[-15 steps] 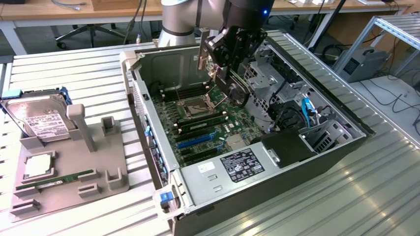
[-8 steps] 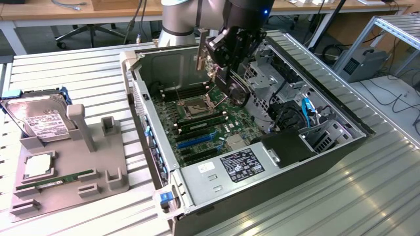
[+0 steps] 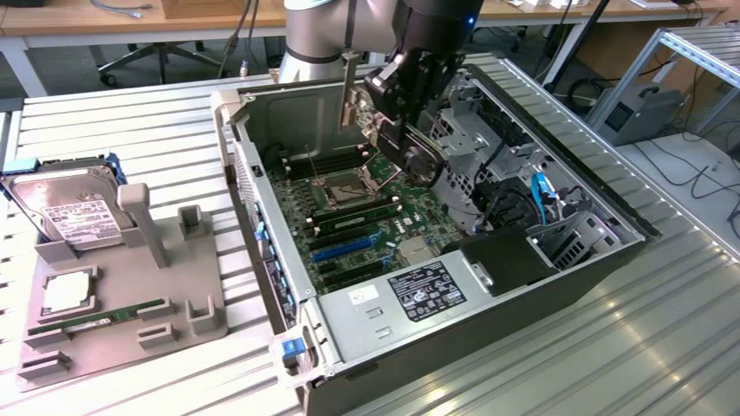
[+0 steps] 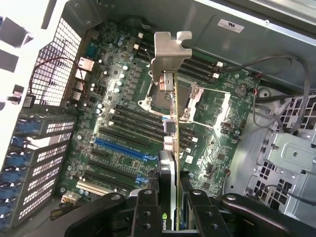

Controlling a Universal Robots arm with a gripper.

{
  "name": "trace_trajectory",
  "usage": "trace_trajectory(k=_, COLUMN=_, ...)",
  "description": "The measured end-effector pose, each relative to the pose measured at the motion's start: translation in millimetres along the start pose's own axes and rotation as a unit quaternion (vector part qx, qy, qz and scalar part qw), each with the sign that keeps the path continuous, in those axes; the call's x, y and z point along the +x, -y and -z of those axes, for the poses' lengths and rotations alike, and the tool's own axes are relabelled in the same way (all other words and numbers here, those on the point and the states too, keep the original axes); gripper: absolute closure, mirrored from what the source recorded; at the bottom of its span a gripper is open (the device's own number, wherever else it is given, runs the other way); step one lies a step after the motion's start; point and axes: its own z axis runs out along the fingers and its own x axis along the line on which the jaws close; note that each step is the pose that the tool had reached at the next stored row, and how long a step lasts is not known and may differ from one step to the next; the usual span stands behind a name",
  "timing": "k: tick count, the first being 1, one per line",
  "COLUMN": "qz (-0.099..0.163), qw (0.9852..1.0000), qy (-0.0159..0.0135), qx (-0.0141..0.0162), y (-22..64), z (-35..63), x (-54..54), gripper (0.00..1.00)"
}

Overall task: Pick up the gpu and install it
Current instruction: 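Insert the gpu into the slot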

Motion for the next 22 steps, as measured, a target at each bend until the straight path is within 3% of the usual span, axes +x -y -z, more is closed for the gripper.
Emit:
trace_trajectory(k=2, qz=0.013, qw=0.9999, qy=-0.0005, qx=-0.0003, y=0.0, z=-0.2, x=0.0, gripper=0.73)
trace_trajectory(k=22, qz=0.030, qw=0.9995, qy=-0.0011, qx=-0.0008, y=0.0, z=-0.7, x=0.0, gripper=0.73)
